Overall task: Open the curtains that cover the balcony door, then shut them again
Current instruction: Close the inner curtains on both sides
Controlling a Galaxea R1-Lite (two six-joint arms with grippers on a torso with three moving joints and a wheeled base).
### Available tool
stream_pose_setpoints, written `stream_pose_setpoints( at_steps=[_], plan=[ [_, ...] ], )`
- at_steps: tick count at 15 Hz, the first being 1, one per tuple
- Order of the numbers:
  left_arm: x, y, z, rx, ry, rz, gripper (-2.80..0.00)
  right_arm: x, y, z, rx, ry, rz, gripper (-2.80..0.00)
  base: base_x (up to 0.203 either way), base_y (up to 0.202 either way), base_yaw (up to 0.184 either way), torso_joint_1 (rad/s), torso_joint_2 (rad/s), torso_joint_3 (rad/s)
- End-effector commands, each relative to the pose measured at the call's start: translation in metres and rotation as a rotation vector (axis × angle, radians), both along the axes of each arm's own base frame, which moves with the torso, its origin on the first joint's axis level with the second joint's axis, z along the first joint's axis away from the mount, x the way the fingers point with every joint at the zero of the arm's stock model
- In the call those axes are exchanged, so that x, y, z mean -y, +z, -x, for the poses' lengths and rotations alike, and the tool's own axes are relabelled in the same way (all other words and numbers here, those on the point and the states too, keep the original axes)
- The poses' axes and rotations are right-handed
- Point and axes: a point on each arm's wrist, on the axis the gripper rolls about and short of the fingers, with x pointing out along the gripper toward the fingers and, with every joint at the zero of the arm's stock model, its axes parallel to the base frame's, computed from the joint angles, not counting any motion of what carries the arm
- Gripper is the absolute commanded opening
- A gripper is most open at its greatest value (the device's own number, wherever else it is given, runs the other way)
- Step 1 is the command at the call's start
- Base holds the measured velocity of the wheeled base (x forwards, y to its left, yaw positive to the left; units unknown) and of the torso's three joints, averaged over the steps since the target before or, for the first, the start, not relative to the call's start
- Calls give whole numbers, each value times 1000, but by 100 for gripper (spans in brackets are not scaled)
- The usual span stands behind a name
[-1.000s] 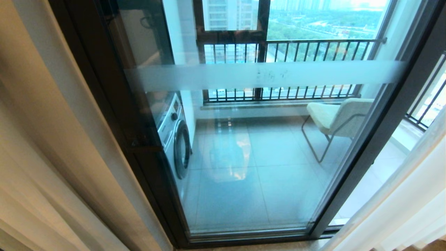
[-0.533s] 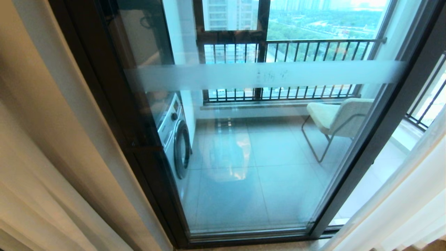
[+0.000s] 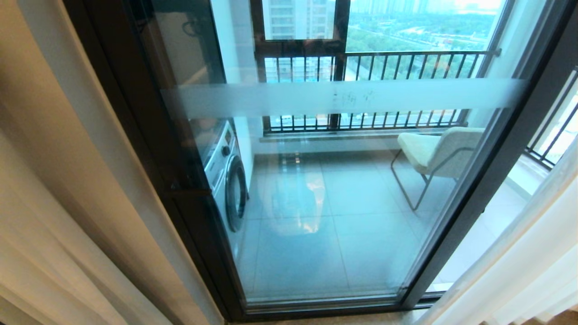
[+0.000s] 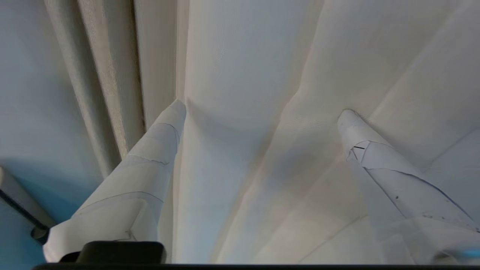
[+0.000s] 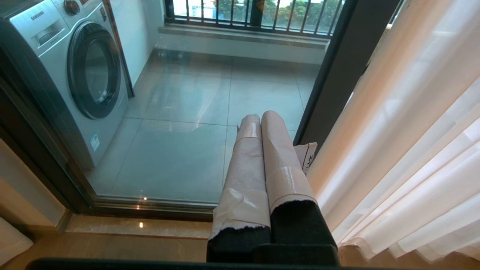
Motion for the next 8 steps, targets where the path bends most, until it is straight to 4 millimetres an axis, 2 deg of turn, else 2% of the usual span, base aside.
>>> stream_pose_setpoints(
  at_steps=[1,7,8],
  plan=[
    [2,1,3,11,-18,3,0,0,0,0,-2,1,2,-280,0,0,0,0,0,0],
    [1,-2,3,9,-41,30,0,0,0,0,-2,1,2,-280,0,0,0,0,0,0],
    [1,-3,2,1,-41,35,-280,0,0,0,-2,1,1,-280,0,0,0,0,0,0]
  ],
)
